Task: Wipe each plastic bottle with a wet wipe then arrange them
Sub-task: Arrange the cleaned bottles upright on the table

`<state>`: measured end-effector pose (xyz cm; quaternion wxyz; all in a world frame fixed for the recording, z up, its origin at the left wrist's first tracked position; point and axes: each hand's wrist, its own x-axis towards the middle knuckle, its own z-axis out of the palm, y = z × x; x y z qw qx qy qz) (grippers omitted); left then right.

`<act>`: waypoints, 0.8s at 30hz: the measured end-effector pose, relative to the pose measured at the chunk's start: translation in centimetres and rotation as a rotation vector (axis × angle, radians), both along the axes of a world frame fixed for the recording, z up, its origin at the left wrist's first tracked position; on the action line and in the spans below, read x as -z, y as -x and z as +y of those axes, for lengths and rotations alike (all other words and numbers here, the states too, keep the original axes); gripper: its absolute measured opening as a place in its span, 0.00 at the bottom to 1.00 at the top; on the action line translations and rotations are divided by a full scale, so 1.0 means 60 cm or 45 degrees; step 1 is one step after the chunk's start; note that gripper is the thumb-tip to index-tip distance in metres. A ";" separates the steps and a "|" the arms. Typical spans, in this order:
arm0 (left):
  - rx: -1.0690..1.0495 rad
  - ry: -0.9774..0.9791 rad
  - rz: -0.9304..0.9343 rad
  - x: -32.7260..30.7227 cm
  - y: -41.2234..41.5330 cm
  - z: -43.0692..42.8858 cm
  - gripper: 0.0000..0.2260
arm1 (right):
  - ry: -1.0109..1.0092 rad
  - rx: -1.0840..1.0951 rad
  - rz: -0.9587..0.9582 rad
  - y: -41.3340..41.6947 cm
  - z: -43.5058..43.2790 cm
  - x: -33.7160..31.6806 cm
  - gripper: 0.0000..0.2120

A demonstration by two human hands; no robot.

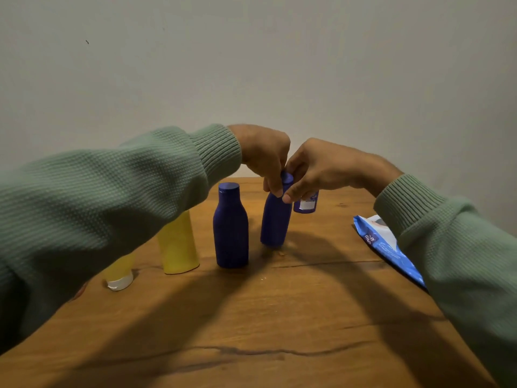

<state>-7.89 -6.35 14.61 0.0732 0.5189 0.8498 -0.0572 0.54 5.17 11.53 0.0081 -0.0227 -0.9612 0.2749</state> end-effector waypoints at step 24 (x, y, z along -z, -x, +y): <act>-0.166 -0.193 0.032 0.030 0.151 0.046 0.10 | 0.019 0.194 0.126 0.167 0.030 0.037 0.16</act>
